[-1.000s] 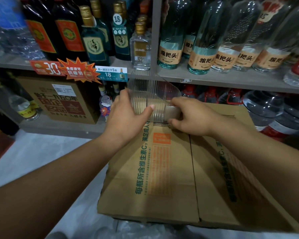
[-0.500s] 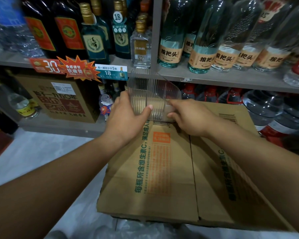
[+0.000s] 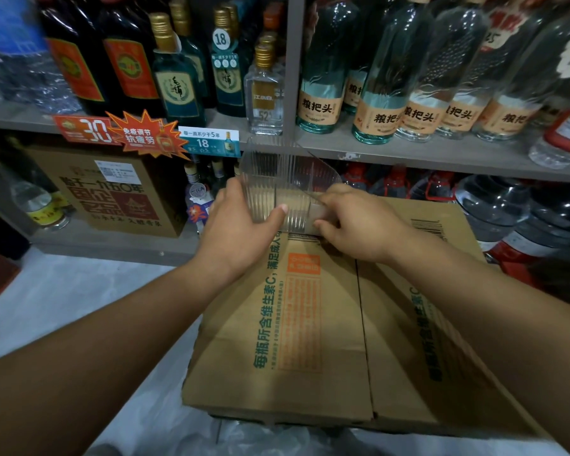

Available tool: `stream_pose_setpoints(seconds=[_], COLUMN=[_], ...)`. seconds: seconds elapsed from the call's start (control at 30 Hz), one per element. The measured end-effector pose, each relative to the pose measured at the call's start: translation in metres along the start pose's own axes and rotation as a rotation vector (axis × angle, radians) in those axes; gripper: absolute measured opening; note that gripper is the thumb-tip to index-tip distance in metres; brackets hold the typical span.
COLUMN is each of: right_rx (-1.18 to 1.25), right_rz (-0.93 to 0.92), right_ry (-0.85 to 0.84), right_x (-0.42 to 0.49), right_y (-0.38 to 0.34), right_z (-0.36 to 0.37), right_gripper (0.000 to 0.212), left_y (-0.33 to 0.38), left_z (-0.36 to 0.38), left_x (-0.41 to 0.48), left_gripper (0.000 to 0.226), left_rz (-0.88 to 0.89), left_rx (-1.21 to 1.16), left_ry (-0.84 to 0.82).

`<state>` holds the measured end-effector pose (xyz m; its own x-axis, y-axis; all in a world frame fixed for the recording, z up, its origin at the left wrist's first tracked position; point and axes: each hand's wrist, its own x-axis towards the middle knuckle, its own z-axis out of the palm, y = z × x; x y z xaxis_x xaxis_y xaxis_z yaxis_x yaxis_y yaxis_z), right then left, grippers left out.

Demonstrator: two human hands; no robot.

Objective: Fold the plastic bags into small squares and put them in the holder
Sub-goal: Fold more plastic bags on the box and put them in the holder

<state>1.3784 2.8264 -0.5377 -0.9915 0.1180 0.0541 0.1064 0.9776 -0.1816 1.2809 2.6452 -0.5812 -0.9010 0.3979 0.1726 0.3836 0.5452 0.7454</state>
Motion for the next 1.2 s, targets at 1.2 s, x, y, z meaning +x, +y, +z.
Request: stream_pose_setpoints(seconds=[1.2], right_rx=[0.056], right_rz=[0.068], right_ry=[0.187], right_x=[-0.038], right_y=[0.006], right_z=[-0.017], right_gripper=[0.054], left_y=[-0.002], left_z=[-0.035], left_x=[-0.030], left_gripper=[0.056], left_rz=[-0.069], left_rx=[0.066], left_ry=[-0.055])
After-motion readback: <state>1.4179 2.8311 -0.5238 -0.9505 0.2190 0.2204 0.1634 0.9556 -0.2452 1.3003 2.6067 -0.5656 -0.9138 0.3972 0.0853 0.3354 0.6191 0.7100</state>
